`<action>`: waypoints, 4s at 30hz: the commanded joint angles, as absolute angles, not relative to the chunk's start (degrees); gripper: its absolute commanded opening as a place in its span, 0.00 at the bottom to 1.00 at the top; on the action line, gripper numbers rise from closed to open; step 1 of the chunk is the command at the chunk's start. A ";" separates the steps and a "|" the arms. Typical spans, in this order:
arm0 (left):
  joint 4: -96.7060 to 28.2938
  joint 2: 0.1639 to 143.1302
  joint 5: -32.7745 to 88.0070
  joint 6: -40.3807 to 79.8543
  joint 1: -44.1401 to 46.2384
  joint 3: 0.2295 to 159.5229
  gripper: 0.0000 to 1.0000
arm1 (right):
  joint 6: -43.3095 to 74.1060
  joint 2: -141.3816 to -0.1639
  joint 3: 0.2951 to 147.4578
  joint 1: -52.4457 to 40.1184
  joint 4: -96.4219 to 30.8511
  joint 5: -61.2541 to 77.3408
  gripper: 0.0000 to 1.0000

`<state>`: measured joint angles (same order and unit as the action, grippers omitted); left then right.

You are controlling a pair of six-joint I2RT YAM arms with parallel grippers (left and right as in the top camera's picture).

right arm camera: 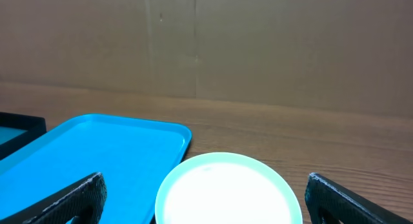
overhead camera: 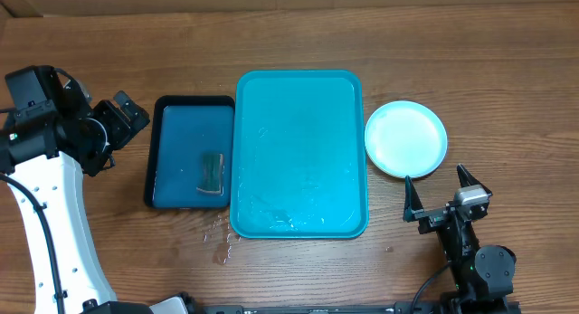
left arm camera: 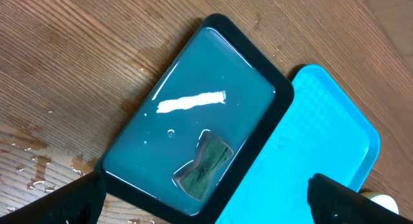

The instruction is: Clean dirty plates on tray and stack at the side

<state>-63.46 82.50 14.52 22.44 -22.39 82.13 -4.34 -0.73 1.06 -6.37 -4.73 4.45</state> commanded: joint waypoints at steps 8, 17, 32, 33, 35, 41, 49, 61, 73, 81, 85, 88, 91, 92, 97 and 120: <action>-63.42 82.37 14.46 23.20 -22.48 82.21 1.00 | -4.56 -0.16 0.45 -6.26 -4.49 3.92 1.00; -63.42 81.23 14.44 23.18 -20.60 82.21 1.00 | -4.56 -0.16 0.45 -6.26 -4.49 3.92 1.00; -63.48 67.81 14.44 23.18 -9.87 82.21 1.00 | -4.54 -0.16 0.45 -6.26 -4.49 3.92 1.00; -63.48 66.61 14.46 23.18 -9.65 82.21 1.00 | -4.54 -0.16 0.45 -6.26 -4.47 3.92 1.00; -63.46 64.62 14.39 23.14 -9.58 82.21 1.00 | -4.56 -0.16 0.45 -6.26 -4.49 3.92 0.99; -63.44 58.94 11.81 23.18 -9.58 82.21 1.00 | -4.54 -0.16 0.45 -6.26 -4.49 3.90 1.00; -63.40 50.46 9.82 18.52 -9.58 82.21 1.00 | -4.54 -0.16 0.45 -6.26 -4.47 3.92 1.00; -62.37 39.05 8.34 14.11 -9.56 82.21 1.00 | -4.56 -0.16 0.45 -6.26 -4.49 3.90 1.00; -54.39 26.57 3.99 14.11 -5.21 80.68 1.00 | -4.54 -0.16 0.45 -6.26 -4.49 3.92 1.00; -50.35 14.31 -0.64 14.13 -2.35 70.26 1.00 | -4.54 -0.16 0.45 -6.26 -4.49 3.92 1.00; -44.49 7.44 -0.38 14.17 -2.31 62.17 1.00 | -4.54 -0.16 0.45 -6.26 -4.49 3.92 1.00; -39.72 3.05 -0.38 14.37 -2.31 56.42 1.00 | -4.56 -0.16 0.45 -6.26 -4.49 3.92 1.00; -34.89 0.12 -0.23 14.37 -2.31 51.79 0.99 | -4.54 -0.16 0.45 -6.26 -4.49 3.92 1.00; -33.45 0.21 -0.14 14.37 -2.31 51.03 1.00 | -4.56 -0.16 0.45 -6.26 -4.47 3.92 1.00; -22.61 0.23 1.72 14.94 -2.33 46.30 1.00 | -4.54 -0.16 0.45 -6.26 -4.49 3.92 1.00; 21.78 0.23 6.76 15.42 -2.31 11.94 1.00 | -4.56 -0.16 0.45 -6.26 -4.49 3.92 1.00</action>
